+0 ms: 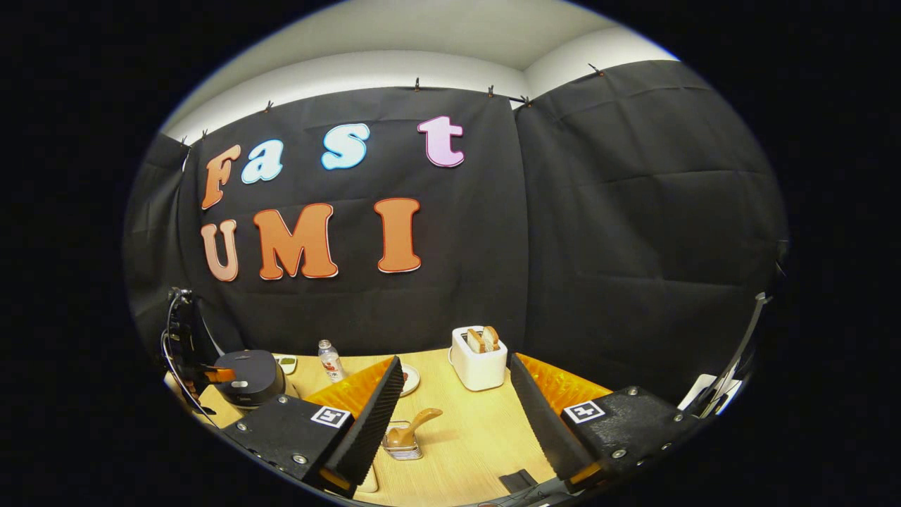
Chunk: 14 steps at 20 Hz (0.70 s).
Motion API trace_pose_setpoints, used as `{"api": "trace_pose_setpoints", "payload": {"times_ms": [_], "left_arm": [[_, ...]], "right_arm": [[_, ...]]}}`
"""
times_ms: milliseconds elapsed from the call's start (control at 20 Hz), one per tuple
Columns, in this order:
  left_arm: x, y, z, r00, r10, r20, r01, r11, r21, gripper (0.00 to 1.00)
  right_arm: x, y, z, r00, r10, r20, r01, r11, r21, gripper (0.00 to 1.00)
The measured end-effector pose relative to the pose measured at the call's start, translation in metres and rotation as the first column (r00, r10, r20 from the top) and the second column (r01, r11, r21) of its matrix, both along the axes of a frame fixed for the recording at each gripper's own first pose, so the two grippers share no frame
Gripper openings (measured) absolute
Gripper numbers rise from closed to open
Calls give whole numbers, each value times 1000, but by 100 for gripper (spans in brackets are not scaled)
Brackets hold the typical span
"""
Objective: Close the left gripper, press the button to open the rice cooker; take a wooden spoon from the chopstick holder with the right hand, scoop a spoonful of rice and pour it into the rice cooker, then put the wooden spoon back into the chopstick holder.
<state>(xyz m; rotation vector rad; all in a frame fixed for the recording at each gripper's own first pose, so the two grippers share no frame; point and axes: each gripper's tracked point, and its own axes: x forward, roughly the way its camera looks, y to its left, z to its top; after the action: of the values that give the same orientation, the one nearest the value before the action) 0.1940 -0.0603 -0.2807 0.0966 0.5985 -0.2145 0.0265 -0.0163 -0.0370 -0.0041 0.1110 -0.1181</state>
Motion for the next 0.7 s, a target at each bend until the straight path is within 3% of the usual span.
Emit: {"api": "trace_pose_setpoints", "payload": {"times_ms": [50,250,300,550,700], "left_arm": [[1,0,-3,1000,-4,-5,4,1000,5,1],[-6,-2,-28,997,-1,-78,1,1000,5,4],[0,-2,-23,999,-7,-38,6,1000,-5,4],[-9,-2,-31,994,-35,-104,41,997,64,5],[-4,-2,-31,997,-22,-70,27,996,81,5]], "right_arm": [[1,0,-2,1000,-2,-2,2,1000,-3,95],[5,-2,-4,1000,-14,-9,14,1000,-7,95],[6,-1,-3,1000,-14,-8,14,1000,-5,95],[9,-1,-5,1000,-16,-3,16,1000,13,95],[6,4,-8,1000,2,-7,-2,999,35,95]]}}
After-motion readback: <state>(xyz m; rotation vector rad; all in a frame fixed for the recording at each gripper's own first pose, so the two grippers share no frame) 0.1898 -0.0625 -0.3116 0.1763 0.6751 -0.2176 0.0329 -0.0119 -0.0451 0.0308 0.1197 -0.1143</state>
